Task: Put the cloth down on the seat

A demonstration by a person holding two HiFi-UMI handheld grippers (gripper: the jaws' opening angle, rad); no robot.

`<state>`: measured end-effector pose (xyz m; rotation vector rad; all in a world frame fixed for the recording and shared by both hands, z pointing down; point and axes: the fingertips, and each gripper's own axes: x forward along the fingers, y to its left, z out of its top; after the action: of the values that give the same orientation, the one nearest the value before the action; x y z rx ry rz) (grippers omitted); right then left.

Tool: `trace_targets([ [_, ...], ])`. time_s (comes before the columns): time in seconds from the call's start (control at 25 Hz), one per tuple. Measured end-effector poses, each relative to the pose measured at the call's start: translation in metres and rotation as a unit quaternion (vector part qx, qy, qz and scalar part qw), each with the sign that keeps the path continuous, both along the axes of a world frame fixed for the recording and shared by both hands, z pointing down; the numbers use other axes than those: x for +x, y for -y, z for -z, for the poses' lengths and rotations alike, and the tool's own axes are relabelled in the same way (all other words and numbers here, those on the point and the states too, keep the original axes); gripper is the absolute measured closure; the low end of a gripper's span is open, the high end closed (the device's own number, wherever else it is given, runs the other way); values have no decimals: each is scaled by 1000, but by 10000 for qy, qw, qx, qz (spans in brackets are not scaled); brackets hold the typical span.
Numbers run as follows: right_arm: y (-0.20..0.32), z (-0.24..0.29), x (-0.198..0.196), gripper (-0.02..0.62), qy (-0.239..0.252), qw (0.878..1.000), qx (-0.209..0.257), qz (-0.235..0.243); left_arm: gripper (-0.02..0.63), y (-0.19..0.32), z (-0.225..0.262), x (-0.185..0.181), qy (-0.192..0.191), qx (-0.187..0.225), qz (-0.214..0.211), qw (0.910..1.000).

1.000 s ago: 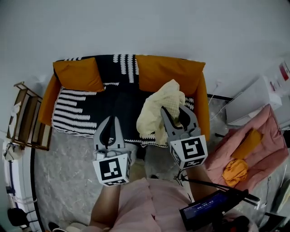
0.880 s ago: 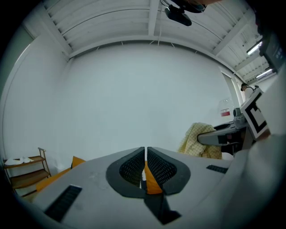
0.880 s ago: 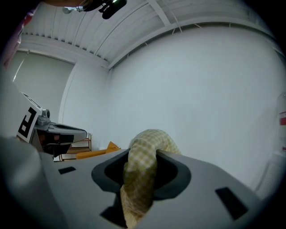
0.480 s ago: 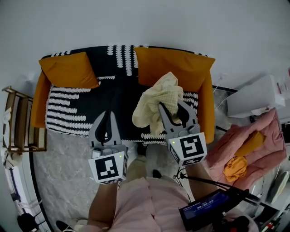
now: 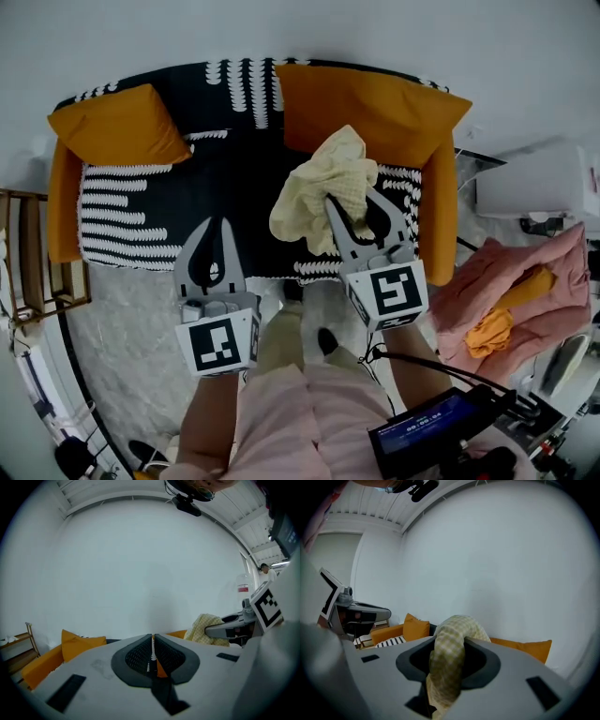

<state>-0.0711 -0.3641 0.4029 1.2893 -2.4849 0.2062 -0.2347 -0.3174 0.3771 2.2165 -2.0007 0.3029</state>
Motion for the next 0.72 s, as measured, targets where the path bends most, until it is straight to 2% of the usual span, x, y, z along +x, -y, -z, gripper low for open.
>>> trace_targets([
  [0.36, 42, -71, -19, 453, -228, 9985, -494, 34, 581, 47, -44, -14, -110, -341, -59, 9993],
  [0.72, 64, -141, -20, 442, -465, 9943, -956, -26, 581, 65, -80, -21, -109, -556, -81, 9984],
])
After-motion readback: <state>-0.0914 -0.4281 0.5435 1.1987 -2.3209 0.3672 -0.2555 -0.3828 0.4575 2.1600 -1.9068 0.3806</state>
